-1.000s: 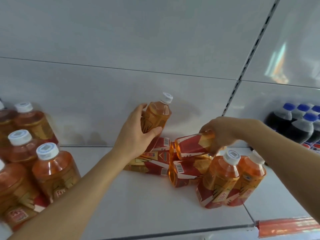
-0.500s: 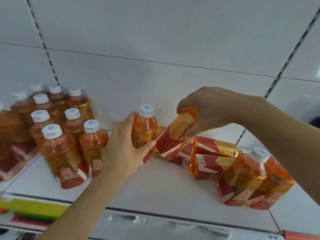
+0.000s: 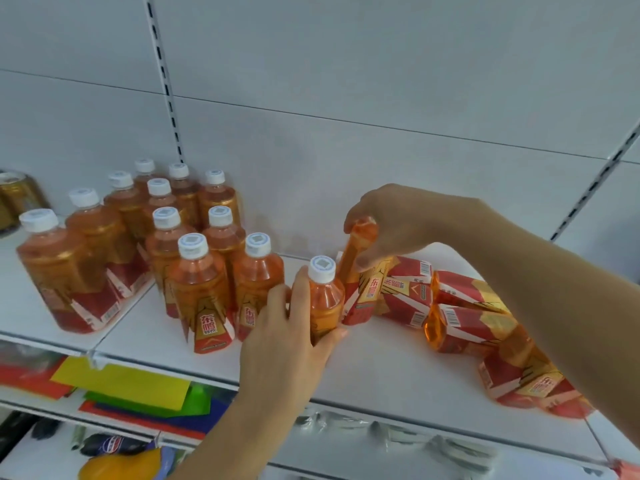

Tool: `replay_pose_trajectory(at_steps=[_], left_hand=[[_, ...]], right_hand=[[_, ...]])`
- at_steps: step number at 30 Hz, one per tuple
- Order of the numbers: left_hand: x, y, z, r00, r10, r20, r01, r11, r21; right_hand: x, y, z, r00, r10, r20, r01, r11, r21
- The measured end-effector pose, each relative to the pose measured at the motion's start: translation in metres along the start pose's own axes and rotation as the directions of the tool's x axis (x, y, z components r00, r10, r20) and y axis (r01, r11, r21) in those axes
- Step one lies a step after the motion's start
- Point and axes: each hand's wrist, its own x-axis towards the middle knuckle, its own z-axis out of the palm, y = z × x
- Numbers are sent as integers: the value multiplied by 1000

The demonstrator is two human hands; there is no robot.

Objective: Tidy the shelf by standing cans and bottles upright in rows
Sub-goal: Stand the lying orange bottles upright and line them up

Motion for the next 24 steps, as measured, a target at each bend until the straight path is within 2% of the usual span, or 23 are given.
replay_pose_trajectory(at_steps=[4,8,14,16,20,22,24], left_hand=[[-12,-8,-4,999,-27,-35,27,1000,-10],[-11,-17,-2,996,-52,-73,49,998,-40],[-12,-19,4,996,-36,-85,31,998,-61],[-12,-22,4,996,-19,-89,15,999,-51],[-14,-23,-1,994,11,-111,-18,998,-60],[-12,-21,-5,979,26,-201,-41,997,-69],[-8,-18,-13,938,74,-339,-114,988,-101]], right_hand=[[23,-15,0,998,20,-55,-17,998,55],[48,-44,7,996,20,-84,-21,1000,-20],[70,-66,29,996,72,-57,-78,991,-113],[70,-65,27,996,79,-48,-82,994,-67],[55,-54,21,991,90,-103,-72,983,169],[46,-46,25,988,119,-94,-97,973,210],[37,-35,32,986,156,-64,-137,963,233]])
